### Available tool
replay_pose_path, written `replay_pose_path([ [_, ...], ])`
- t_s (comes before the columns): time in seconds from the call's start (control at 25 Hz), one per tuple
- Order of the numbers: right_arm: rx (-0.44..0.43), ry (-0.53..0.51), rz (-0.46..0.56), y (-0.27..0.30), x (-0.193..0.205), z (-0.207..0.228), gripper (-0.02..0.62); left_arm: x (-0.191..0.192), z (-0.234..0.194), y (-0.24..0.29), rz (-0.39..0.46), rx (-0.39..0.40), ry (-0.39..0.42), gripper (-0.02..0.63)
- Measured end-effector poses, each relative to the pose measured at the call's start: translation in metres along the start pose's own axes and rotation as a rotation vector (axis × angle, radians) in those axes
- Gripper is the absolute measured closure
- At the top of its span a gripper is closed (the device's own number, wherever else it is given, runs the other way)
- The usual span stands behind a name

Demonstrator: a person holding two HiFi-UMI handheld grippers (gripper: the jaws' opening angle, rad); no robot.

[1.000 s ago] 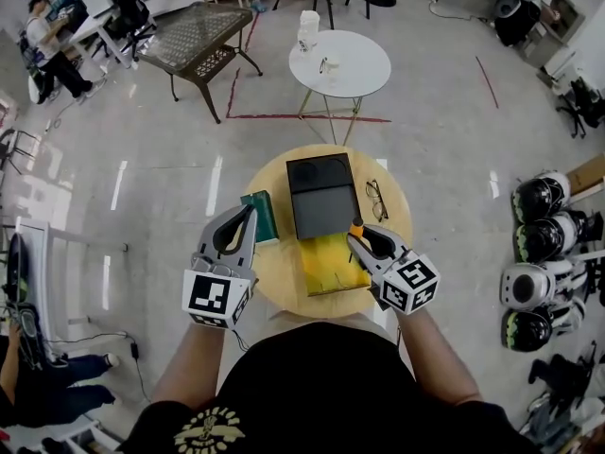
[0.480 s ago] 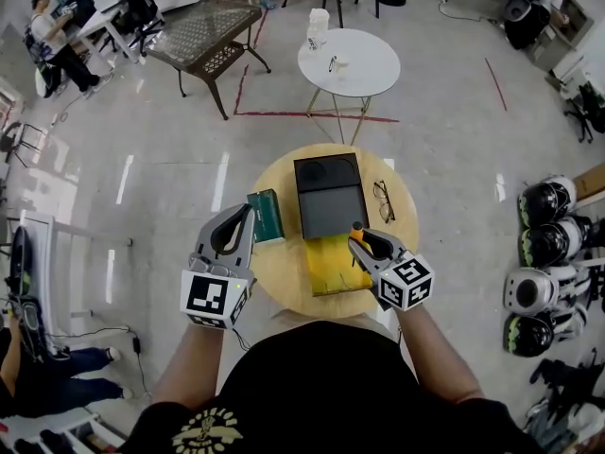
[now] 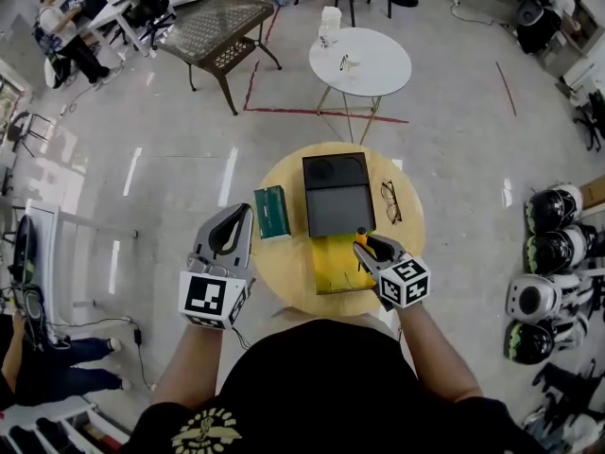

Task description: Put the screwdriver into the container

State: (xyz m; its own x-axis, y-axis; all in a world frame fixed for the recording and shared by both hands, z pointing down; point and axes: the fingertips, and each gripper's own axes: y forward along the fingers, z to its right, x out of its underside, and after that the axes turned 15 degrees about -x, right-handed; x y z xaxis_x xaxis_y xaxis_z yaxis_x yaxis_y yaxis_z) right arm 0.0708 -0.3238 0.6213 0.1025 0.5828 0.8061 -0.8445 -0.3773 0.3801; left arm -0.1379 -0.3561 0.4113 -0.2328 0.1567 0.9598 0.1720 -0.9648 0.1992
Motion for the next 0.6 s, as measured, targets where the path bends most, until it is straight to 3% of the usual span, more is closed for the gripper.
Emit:
replay_pose_path([
  [0.6,-0.016,0.060,-0.081,0.016,0.055,0.015,0.474,0.016,-0.004,-0.018,-0.040,-0.036,-0.006,0.591],
])
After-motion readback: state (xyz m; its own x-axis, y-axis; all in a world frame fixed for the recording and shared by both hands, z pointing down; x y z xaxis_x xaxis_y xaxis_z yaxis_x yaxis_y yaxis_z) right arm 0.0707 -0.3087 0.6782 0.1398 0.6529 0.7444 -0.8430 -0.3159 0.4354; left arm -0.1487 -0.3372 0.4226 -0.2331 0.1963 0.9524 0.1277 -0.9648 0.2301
